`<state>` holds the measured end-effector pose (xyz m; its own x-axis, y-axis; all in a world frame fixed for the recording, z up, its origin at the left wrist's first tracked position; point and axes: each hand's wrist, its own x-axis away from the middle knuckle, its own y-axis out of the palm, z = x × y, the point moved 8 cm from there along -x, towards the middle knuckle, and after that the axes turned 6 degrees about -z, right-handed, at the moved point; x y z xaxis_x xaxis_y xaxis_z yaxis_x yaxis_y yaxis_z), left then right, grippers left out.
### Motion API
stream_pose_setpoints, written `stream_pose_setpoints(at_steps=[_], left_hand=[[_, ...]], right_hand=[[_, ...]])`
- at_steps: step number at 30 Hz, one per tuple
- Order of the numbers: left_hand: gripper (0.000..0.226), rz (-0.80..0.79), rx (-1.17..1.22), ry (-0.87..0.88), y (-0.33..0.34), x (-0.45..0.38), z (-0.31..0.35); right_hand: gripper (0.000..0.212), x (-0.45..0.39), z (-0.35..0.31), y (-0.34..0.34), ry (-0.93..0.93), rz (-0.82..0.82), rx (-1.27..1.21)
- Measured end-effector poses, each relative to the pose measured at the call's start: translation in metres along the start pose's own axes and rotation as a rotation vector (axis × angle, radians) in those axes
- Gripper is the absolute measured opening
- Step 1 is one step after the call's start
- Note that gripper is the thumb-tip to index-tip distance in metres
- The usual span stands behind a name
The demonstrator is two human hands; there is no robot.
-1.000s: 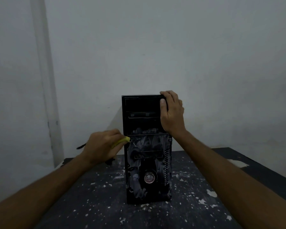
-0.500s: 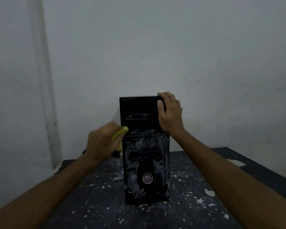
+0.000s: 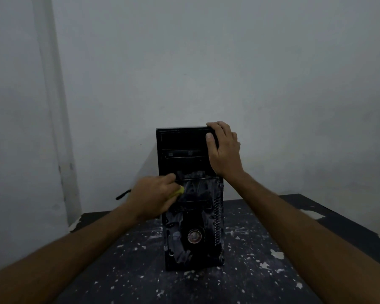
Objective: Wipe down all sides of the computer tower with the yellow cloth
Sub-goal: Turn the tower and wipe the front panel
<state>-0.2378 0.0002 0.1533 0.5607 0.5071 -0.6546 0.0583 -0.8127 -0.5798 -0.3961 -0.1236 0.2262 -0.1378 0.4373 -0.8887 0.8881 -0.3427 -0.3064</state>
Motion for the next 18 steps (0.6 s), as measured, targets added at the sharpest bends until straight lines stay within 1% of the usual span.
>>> stream_pose_setpoints(at_steps=[1,3,4,5,7,8,9,11,12,13,14,16,17,18], left_hand=[[0.028,0.018,0.003,-0.044,-0.007,-0.004,-0.008],[0.02,0.125,0.049,-0.213,-0.028,-0.011,-0.032],[0.019,0.147,0.065,-0.25,-0.031,-0.011,-0.036],[0.02,0.118,0.056,-0.214,-0.027,-0.012,-0.031],[0.028,-0.007,-0.016,-0.013,-0.005,-0.01,-0.004],[0.031,-0.041,-0.038,0.041,0.001,-0.009,0.003],[0.031,-0.038,-0.03,0.016,-0.003,-0.011,-0.002],[0.024,0.081,0.028,-0.162,-0.024,-0.018,-0.026],[0.02,0.139,0.057,-0.22,-0.031,-0.019,-0.032],[0.018,0.135,0.067,-0.208,-0.029,-0.02,-0.028],[0.019,0.085,0.043,-0.128,-0.018,-0.021,-0.015],[0.029,-0.047,-0.022,0.065,0.009,-0.015,0.016],[0.034,-0.07,-0.026,0.067,0.011,-0.015,0.017],[0.034,-0.046,-0.009,0.002,0.005,-0.019,0.006]], right_hand=[[0.043,0.0,0.0,0.0,0.001,-0.002,-0.002],[0.043,-0.001,0.0,0.001,0.002,-0.004,-0.004],[0.043,-0.001,0.001,0.001,0.004,-0.003,-0.008],[0.043,-0.001,0.001,0.001,0.006,-0.001,-0.009],[0.043,0.0,0.001,0.002,0.007,-0.004,-0.008],[0.043,0.0,0.001,0.002,0.009,-0.007,-0.011],[0.043,0.0,0.001,0.001,0.009,-0.01,-0.014],[0.042,-0.001,0.001,0.0,-0.002,-0.017,-0.019],[0.042,-0.001,0.001,-0.001,-0.005,-0.02,-0.022],[0.042,-0.001,0.001,-0.001,-0.004,-0.019,-0.023],[0.043,-0.001,0.001,-0.002,-0.003,-0.019,-0.021],[0.043,-0.001,0.001,-0.002,0.0,-0.022,-0.02],[0.043,-0.001,0.002,-0.002,0.002,-0.024,-0.022],[0.043,-0.001,0.002,-0.002,0.002,-0.026,-0.02]])
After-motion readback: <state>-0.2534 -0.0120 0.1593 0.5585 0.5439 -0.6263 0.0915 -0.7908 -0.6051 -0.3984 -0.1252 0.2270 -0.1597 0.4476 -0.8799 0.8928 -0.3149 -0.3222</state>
